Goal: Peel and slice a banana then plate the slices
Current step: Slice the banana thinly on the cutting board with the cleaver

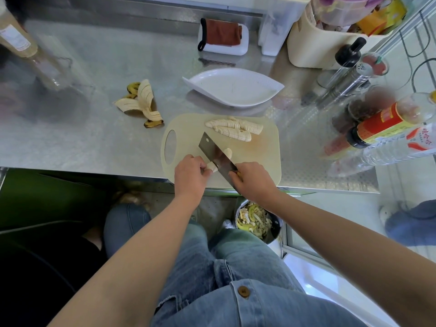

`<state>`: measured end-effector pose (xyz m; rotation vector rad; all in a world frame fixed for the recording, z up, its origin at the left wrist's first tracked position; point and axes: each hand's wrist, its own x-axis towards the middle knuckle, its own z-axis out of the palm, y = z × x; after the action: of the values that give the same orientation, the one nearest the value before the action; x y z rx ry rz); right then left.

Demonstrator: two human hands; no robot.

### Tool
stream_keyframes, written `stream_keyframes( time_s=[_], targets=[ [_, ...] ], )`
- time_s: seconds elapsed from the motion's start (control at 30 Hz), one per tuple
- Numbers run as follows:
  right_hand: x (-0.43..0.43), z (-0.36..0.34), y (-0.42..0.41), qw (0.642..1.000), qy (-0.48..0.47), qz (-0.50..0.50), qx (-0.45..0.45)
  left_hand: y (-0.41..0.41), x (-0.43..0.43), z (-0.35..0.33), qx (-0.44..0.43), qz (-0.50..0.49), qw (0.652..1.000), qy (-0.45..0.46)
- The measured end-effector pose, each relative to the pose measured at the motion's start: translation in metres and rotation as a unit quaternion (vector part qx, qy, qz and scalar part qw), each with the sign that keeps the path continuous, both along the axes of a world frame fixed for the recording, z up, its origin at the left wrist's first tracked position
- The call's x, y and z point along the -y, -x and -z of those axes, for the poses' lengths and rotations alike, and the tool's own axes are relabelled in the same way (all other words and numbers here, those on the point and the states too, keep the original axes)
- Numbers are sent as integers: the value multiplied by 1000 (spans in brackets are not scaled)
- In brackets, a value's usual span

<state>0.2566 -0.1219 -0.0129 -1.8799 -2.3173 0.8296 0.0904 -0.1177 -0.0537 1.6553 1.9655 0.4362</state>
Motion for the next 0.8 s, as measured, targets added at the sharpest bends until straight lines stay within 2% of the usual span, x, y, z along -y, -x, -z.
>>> stream_keyframes(
  time_s=[0.27,0.8],
  targets=[
    [-4,-5,1,999,-33,9,-39,1,0,2,-6,2,1000,-4],
    [0,1,5,1000,4,1,0,0,1,2,2,-4,1000,-8]
  ],
)
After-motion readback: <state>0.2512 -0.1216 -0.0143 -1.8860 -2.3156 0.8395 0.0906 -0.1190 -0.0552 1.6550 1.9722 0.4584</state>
